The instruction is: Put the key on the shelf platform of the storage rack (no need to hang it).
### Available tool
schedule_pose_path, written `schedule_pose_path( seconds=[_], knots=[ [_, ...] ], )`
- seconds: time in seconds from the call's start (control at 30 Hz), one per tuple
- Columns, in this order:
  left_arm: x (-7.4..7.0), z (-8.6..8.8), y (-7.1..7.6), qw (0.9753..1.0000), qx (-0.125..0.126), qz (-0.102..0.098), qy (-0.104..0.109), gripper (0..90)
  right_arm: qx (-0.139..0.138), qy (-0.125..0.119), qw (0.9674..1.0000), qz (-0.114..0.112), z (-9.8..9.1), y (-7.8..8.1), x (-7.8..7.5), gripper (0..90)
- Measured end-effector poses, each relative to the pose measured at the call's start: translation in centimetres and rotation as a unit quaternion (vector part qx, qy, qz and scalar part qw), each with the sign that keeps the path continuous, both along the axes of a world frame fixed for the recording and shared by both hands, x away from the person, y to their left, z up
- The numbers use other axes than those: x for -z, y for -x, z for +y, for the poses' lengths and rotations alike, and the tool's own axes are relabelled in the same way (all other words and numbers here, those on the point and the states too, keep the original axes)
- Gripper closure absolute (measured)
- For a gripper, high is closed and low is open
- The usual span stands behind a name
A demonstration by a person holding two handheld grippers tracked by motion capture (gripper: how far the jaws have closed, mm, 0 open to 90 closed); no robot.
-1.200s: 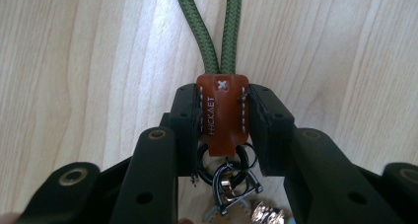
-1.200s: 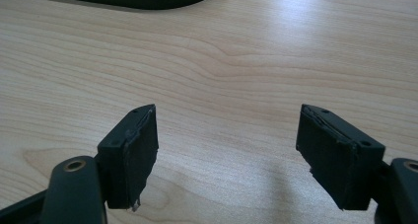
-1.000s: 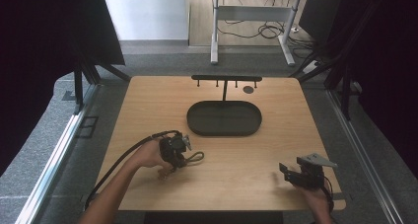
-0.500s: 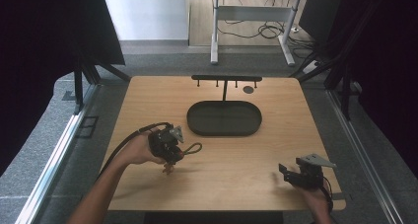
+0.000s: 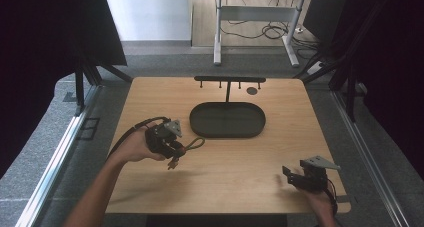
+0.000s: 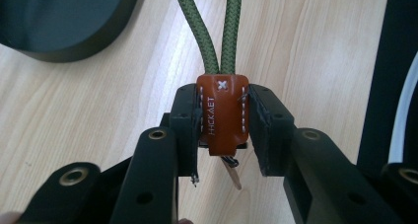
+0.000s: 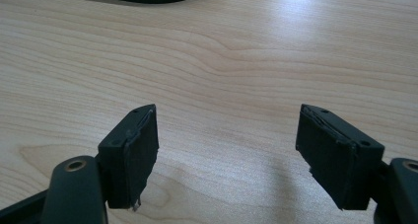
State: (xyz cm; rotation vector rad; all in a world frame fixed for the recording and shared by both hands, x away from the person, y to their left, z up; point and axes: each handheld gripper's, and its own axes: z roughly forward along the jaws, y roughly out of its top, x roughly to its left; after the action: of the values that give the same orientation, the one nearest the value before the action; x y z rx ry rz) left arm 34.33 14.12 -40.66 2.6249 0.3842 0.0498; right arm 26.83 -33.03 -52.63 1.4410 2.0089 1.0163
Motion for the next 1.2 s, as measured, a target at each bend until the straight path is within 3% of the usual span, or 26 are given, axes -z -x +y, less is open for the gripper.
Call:
schedule_pose_path(
  seconds=[0.03,0.23,0.8,1.2],
  knots=[
    [-0.2,0.1,-0.1,0.9999,-0.001,0.001,0.011,66.9,0.000,0.001,1.0000,-0.001,0.0,0.0,0.0,24.4],
    [-0.7,0.1,-0.5,0.9998,-0.002,0.000,0.020,66.9,0.000,0.000,1.0000,0.001,0.0,0.0,0.1,24.4],
    [-2.2,-1.3,-2.9,0.9999,-0.008,-0.008,0.002,66.8,0.000,-0.003,1.0000,-0.002,-0.3,0.0,-0.1,24.6],
    [-3.7,-2.6,-3.9,0.9998,-0.002,-0.017,0.001,66.8,0.001,-0.004,1.0000,-0.003,-0.3,0.0,0.0,24.8]
  ],
)
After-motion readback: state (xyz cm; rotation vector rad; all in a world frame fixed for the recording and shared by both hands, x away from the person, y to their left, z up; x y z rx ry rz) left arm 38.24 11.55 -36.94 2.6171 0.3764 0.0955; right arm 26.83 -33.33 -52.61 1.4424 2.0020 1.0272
